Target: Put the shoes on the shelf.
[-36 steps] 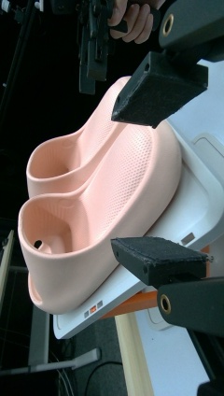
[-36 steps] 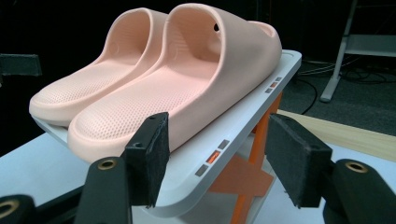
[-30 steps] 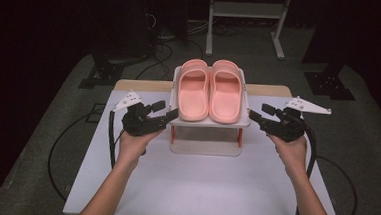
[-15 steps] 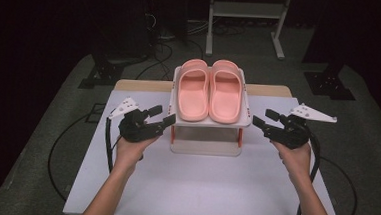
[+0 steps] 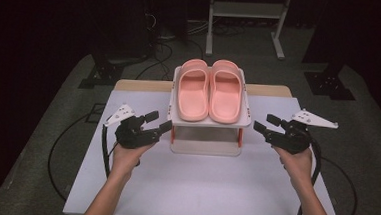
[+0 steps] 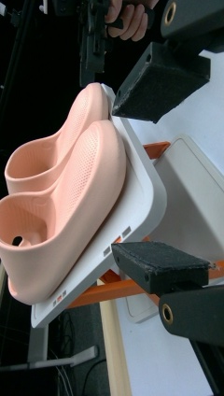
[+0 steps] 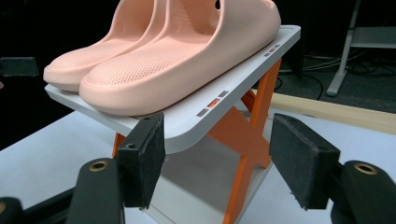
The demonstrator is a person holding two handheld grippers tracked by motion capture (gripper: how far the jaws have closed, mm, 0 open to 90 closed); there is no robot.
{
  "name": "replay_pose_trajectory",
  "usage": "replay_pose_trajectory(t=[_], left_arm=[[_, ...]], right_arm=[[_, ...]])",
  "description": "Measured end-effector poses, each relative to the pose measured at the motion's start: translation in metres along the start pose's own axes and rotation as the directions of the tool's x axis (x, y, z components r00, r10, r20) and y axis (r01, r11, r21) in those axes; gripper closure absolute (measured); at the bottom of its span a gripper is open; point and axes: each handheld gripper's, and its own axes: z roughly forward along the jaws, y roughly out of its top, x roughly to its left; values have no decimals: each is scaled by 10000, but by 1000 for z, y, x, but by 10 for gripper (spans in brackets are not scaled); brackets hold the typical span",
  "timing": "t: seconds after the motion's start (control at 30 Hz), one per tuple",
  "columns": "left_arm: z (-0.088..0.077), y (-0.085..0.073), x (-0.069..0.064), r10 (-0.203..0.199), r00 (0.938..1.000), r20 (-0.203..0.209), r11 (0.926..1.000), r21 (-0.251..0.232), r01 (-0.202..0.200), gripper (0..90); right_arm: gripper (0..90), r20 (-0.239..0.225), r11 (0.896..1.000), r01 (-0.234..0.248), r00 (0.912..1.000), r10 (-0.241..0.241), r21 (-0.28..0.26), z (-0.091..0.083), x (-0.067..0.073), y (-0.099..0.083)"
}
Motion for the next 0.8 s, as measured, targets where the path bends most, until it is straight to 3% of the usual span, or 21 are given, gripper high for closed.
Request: replay_pose_trajectory(t=[0.23, 0.8], left_arm=[[-4, -11, 4, -156, 9999, -56, 9999, 11, 156, 281], [-5, -27, 5, -27, 9999, -167, 9997, 229, 31, 271]], right_arm=[[343, 7, 10000, -14, 10000, 14, 77, -1, -2, -10], [334, 46, 9998, -140, 9999, 139, 147, -7, -7, -28]])
